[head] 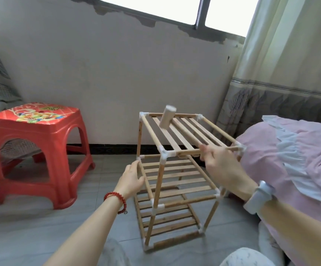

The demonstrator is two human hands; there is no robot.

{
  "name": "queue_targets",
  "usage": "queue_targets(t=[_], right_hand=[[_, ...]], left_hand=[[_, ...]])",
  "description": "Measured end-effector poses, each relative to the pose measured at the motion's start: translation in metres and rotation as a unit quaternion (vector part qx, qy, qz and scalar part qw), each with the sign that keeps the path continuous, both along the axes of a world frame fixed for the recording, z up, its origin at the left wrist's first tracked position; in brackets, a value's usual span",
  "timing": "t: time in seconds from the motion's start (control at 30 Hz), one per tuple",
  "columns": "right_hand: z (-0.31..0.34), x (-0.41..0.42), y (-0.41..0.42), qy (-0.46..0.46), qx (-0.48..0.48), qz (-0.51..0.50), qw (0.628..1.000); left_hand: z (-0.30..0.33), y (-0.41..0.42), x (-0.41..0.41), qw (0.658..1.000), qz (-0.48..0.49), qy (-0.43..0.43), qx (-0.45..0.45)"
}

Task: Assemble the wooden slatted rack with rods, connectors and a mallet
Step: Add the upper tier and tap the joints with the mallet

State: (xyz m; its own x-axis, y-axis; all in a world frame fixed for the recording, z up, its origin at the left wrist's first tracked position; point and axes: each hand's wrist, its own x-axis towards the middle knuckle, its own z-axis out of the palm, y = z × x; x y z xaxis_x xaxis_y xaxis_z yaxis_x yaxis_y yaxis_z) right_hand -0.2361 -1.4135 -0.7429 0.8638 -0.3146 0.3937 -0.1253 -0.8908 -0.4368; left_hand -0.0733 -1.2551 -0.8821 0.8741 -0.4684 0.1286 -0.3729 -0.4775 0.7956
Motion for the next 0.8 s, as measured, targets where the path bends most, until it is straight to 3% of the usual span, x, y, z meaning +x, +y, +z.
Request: queue_targets(t=[0.07, 0.1, 0.13, 0.17, 0.23, 0.27, 0.3, 0.37, 0.43, 0.47, 0.5, 0.53, 0.57, 0.6, 0.63, 0.67, 0.73, 0.8], right_hand=[[0.043, -0.001, -0.001, -0.232, 0.016, 0.006, 0.973], [0.049, -0.001, -0.003, -0.317, 0.025, 0.014, 0.948], [0.038, 0.0, -0.003, -0.344, 0.021, 0.014, 0.939], [0.014, -0.001, -0.003, -0.299, 0.016, -0.005, 0.954], [-0.047, -0.003, 0.002, -0.004, 0.001, -0.041, 0.999], [-0.059, -0.004, 0.0, 0.101, -0.019, -0.038, 0.994], [-0.057, -0.005, -0.004, 0.108, -0.021, -0.035, 0.993], [-0.015, -0.002, -0.01, -0.053, 0.024, -0.034, 0.998], [0.034, -0.003, -0.009, -0.277, 0.024, -0.013, 0.961], [0.038, -0.001, -0.012, -0.328, 0.023, 0.003, 0.944], [0.028, 0.002, -0.013, -0.305, 0.01, -0.013, 0.952], [0.005, 0.002, -0.01, -0.197, -0.013, -0.04, 0.98], [-0.026, 0.002, -0.004, -0.012, -0.041, -0.069, 0.997], [-0.047, 0.003, -0.005, 0.136, -0.053, -0.065, 0.987], [-0.054, 0.0, -0.004, 0.185, -0.05, -0.054, 0.98], [-0.046, -0.002, -0.006, 0.163, -0.024, -0.045, 0.985], [-0.009, 0.006, -0.012, -0.056, 0.032, -0.028, 0.998], [0.016, 0.008, -0.012, -0.26, 0.039, -0.014, 0.965]], left_hand=[[0.004, -0.001, 0.003, 1.0, 0.008, -0.011, -0.006], [0.006, -0.003, 0.003, 1.0, 0.009, -0.008, -0.015], [0.006, -0.006, 0.004, 1.0, 0.007, -0.007, -0.021], [0.005, -0.008, 0.002, 1.0, 0.002, -0.006, -0.023], [0.002, -0.008, -0.001, 1.0, -0.008, -0.007, -0.018], [0.0, -0.006, -0.002, 1.0, -0.011, -0.004, -0.016], [-0.001, -0.004, -0.002, 1.0, -0.011, -0.003, -0.009], [0.0, -0.001, 0.0, 1.0, -0.003, -0.012, 0.002], [0.006, -0.001, 0.006, 1.0, 0.007, -0.017, -0.003], [0.007, -0.003, 0.006, 1.0, 0.009, -0.016, -0.008], [0.008, -0.004, 0.006, 1.0, 0.011, -0.019, -0.009], [0.007, -0.005, 0.003, 1.0, 0.01, -0.021, -0.007], [0.008, -0.005, 0.0, 1.0, 0.007, -0.022, -0.005], [0.008, -0.006, -0.001, 1.0, 0.003, -0.022, -0.006], [0.007, -0.004, -0.004, 1.0, -0.003, -0.019, -0.003], [0.007, -0.003, -0.005, 1.0, -0.005, -0.02, -0.001], [0.015, 0.001, 0.001, 0.999, 0.0, -0.039, 0.0], [0.022, 0.001, 0.007, 0.999, 0.007, -0.041, -0.004]])
